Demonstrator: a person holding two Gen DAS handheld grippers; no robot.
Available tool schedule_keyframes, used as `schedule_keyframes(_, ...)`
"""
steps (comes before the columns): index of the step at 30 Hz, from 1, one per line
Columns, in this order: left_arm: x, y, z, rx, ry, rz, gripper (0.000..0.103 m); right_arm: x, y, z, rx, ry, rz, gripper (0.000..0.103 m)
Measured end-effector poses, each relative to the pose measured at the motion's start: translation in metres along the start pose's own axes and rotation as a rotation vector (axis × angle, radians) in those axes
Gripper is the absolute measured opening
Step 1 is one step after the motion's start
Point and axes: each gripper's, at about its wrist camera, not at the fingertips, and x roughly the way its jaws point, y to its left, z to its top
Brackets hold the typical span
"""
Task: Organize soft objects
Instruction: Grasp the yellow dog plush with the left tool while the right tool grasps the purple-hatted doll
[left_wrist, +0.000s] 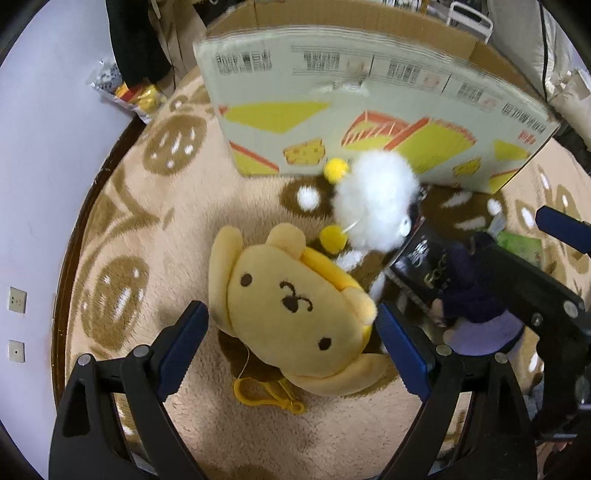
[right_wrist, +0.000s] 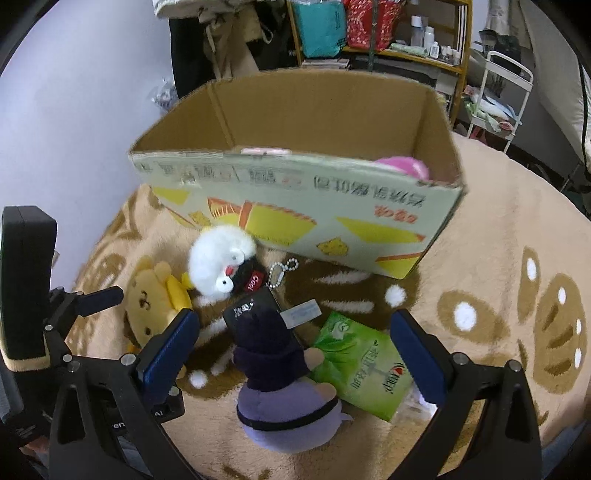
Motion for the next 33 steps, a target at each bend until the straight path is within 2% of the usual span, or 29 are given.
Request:
schedule_keyframes(5,0.011,0.001,0.001,-0.010,0.031,0.000,0.091,0.009,0.007,-0.004,-0.024,0.035,-0.026,0.100)
schedule_keyframes(9,0.020,0.000,0.002,-0.001,0.051,0.010,0.091,0.019,0.004,-0.008,-0.004,0.096,-0.017,0.090)
schedule_keyframes(11,0.022,0.000,0.002,-0.004,0.053,0.001,0.090,0.021,0.004,-0.008,-0.006,0.096,-0.028,0.087)
schedule_keyframes(13,0.023,0.001,0.002,-0.007,0.053,-0.015,0.084,0.021,0.004,-0.007,-0.015,0.095,-0.026,0.067)
schedule_keyframes(15,0.024,0.003,0.003,-0.014,0.052,-0.026,0.082,0.022,0.003,-0.007,-0.017,0.104,-0.001,0.054)
schedule_keyframes(23,0.013,0.007,-0.002,-0.024,0.025,-0.025,0.080,0.021,0.012,-0.008,-0.021,0.098,0.020,0.045)
schedule_keyframes(25,0.008,0.009,-0.004,-0.028,0.008,-0.021,0.080,0.016,0.011,-0.007,-0.026,0.076,0.012,0.039)
schedule_keyframes(28,-0.005,0.002,-0.013,-0.018,-0.014,0.015,0.080,0.001,0.012,-0.007,-0.057,0.030,-0.003,0.036)
schedule_keyframes(33,-0.025,0.001,-0.018,-0.019,-0.064,0.017,0.080,-0.022,0.014,-0.006,-0.068,-0.040,-0.007,0.035)
